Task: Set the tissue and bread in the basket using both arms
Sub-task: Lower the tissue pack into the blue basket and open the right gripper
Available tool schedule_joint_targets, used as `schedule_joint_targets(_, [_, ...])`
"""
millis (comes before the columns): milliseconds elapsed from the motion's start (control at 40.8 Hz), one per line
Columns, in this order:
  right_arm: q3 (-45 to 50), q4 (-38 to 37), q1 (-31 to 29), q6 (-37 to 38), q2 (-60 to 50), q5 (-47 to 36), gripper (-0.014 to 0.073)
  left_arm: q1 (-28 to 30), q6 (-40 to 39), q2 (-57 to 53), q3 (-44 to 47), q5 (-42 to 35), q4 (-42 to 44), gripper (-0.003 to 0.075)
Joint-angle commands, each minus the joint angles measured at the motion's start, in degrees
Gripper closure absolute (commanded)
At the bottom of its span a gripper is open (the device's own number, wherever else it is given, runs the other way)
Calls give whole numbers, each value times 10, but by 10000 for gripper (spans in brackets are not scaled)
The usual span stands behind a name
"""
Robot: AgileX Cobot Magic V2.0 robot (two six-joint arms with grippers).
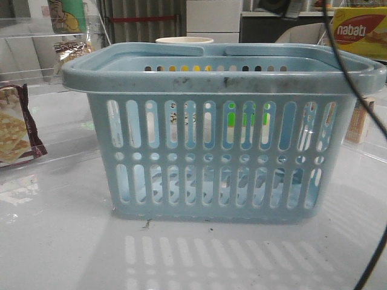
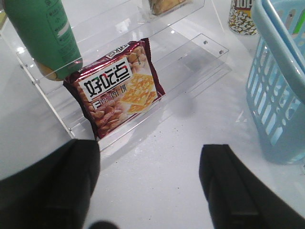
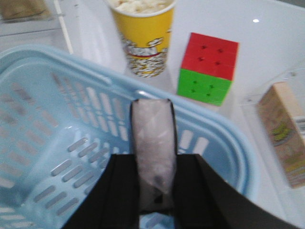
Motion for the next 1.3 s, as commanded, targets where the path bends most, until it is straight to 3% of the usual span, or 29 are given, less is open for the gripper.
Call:
schedule_joint_targets(0, [-16, 6, 30, 0, 1, -30, 374, -4, -4, 3, -16, -41, -1, 216])
schedule_joint_targets(98, [-15, 6, 44, 0, 27, -30, 298, -4, -4, 3, -16, -41, -1, 216])
schedule_joint_targets(221, [-15, 2, 44, 0, 43, -36, 53, -4, -4, 3, -16, -41, -1, 216])
schedule_joint_targets(294, [-15, -7, 44, 0, 36, -37, 1, -4, -4, 3, -16, -41, -1, 216])
schedule_joint_targets(540, [49, -26, 45, 0, -64, -41, 1, -4, -4, 3, -16, -41, -1, 216])
schedule_joint_targets(981, [329, -54, 45, 0, -384, -57, 1, -4, -4, 3, -16, -41, -1, 216])
schedule_joint_targets(1276, [400, -54, 45, 0, -504, -31, 1, -4, -4, 3, -16, -41, -2, 216])
